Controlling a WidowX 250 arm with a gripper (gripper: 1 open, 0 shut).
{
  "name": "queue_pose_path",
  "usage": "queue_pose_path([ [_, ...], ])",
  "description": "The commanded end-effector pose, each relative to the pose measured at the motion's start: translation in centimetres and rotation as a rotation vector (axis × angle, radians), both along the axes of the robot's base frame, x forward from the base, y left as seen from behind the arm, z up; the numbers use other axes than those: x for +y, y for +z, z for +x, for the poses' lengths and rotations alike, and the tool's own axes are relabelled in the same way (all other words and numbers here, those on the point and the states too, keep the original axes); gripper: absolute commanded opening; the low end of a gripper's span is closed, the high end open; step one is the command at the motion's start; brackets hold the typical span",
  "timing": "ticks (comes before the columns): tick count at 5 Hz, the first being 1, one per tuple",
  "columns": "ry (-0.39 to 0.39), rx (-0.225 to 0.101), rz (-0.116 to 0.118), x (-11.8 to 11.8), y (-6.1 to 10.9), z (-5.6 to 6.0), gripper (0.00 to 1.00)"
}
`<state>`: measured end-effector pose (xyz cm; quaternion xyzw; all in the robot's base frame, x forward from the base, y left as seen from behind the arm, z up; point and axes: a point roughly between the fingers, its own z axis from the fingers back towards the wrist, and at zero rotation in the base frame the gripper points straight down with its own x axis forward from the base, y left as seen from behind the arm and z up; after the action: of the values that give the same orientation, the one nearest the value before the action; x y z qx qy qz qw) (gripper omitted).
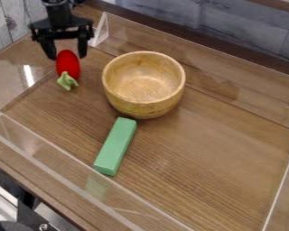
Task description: Move the red fruit to the left
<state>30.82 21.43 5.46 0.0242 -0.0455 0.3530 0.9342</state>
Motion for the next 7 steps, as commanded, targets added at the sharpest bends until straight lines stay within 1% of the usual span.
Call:
queue_pose_path([
  [1, -0.028, -0.054, 0.023, 0.1, 3.1, 1.4, 1.0],
  [2, -0.048, -0.059, 0.009, -0.1, 4.2, 1.7, 1.0],
  [3, -0.064, -0.062, -0.004, -1.5, 4.8, 1.9, 1.0],
  [4, -0.081, -0.062, -0.012, -2.7, 5.1, 2.2, 1.0],
  [6, -0.237, -0.063, -0.036, -4.2, 6.0, 1.5, 1.0],
  [7, -0.303, -0.064, -0.048, -5.5, 6.9, 1.4, 1.0],
])
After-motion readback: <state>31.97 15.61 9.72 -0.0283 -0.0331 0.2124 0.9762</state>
